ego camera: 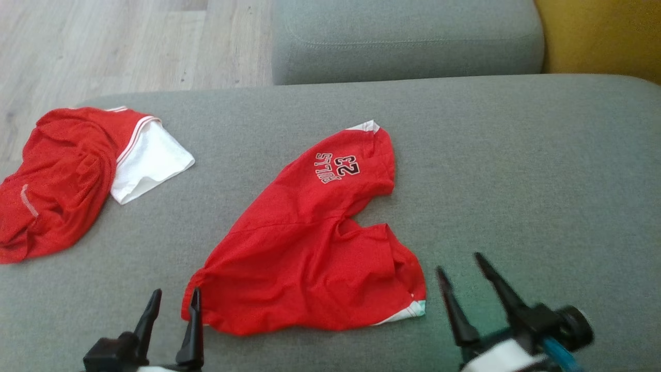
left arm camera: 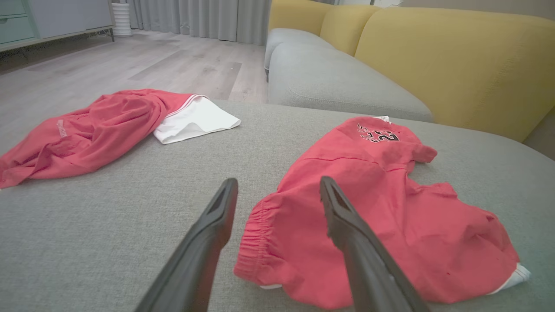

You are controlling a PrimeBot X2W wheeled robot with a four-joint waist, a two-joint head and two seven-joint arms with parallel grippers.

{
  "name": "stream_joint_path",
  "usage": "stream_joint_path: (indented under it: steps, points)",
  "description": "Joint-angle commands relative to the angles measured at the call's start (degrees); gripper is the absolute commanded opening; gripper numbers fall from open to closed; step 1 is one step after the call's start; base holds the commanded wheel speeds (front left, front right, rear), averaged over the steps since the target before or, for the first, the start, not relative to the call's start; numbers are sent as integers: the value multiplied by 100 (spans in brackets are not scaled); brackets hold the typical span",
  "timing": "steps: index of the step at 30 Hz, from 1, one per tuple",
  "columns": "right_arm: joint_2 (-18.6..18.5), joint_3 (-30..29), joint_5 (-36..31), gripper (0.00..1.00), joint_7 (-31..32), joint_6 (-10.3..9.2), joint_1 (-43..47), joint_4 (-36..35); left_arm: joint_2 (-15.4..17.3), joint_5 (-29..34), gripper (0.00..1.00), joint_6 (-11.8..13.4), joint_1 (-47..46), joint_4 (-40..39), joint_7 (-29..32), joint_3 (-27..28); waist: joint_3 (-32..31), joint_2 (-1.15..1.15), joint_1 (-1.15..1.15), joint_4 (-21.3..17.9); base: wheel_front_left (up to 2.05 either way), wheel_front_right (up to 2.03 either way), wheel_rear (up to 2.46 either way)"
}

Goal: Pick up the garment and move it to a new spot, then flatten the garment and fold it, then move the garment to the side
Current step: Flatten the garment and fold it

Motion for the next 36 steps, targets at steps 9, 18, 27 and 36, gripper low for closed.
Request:
stream_joint_path:
  steps: [9,18,27,36]
  points:
    - [-68,1040,276,100,1089,-4,-1446,1175,-585,517,100,-595,-481,47,-71,595,177,0,0,160,0,0,0]
    - [-35,1437,894,100,1678,-4,-2018,2021,-819,693,100,-805,-606,133,-71,741,349,0,0,352,0,0,0]
    - [-26,1988,1335,100,1772,-4,-2257,2085,-864,733,100,-871,-664,138,-71,816,477,0,0,404,0,0,0]
    - [-27,1864,1822,0,2167,-4,-2754,2158,-869,623,100,-849,-814,160,-71,678,616,0,0,434,0,0,0]
